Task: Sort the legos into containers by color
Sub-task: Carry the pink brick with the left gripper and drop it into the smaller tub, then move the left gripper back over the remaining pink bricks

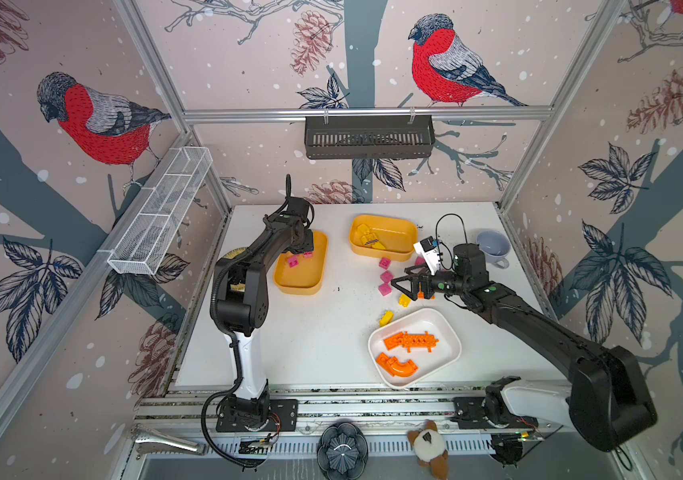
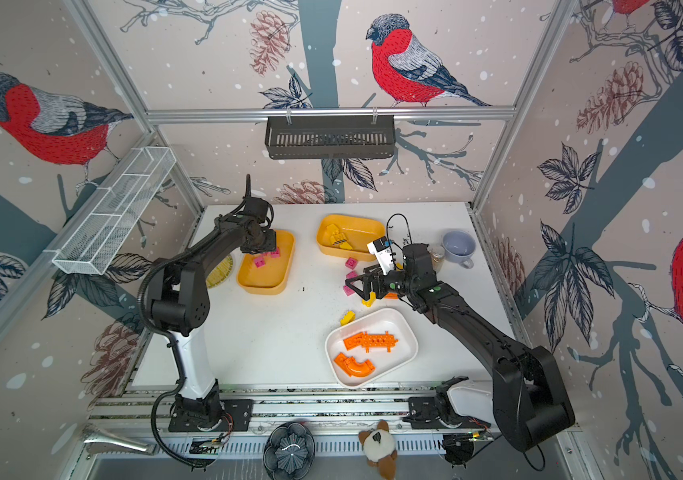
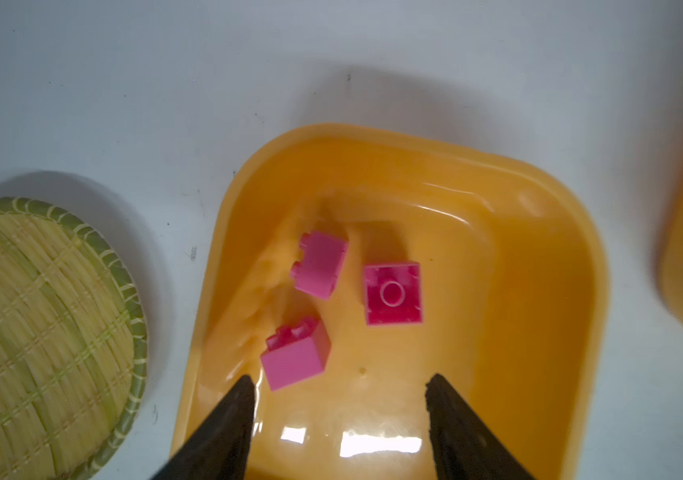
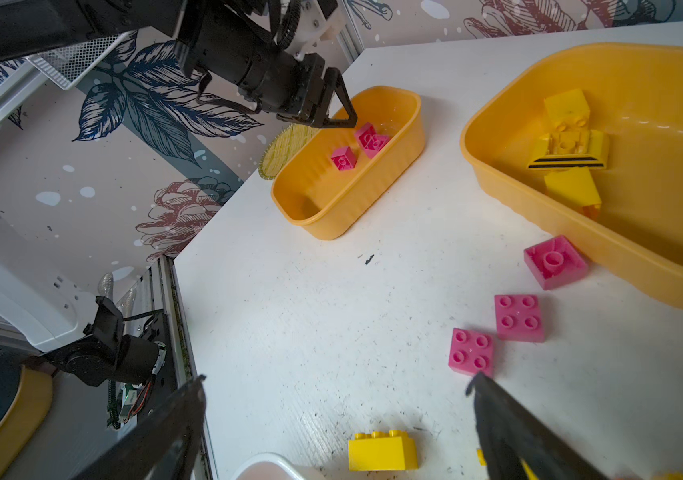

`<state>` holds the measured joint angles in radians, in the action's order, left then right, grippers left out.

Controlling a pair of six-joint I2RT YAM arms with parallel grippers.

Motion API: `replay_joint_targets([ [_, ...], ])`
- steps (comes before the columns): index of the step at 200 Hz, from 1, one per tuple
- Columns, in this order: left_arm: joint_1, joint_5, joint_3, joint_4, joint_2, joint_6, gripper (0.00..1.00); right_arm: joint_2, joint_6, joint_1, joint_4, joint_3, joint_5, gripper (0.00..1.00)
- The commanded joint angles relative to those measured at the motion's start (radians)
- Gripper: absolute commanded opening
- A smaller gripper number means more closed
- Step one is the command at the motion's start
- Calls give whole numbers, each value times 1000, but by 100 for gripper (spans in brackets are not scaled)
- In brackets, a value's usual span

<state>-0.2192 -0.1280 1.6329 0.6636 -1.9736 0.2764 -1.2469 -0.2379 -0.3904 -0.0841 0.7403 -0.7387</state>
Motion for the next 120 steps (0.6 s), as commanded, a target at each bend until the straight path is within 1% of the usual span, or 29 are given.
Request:
replay_joint_targets([
  [1, -41, 143, -22, 22, 51, 22, 67, -2, -16, 2, -42, 10, -2, 99],
  [33, -145, 243, -74, -11, 105, 96, 69, 14, -3, 25, -15, 6, 12, 99],
  [53, -229, 288, -104, -54, 118, 150, 69, 34, 11, 46, 16, 3, 13, 99],
  [80, -351, 282, -98, -78, 86, 186, 70, 66, 39, 83, 68, -1, 12, 99],
  [104, -416, 307, -98, -121, 43, 249, 70, 100, 57, 118, 99, -14, 11, 100],
  [120, -459, 283, -77, -121, 1, 288, 70, 116, 70, 141, 126, -19, 10, 99],
])
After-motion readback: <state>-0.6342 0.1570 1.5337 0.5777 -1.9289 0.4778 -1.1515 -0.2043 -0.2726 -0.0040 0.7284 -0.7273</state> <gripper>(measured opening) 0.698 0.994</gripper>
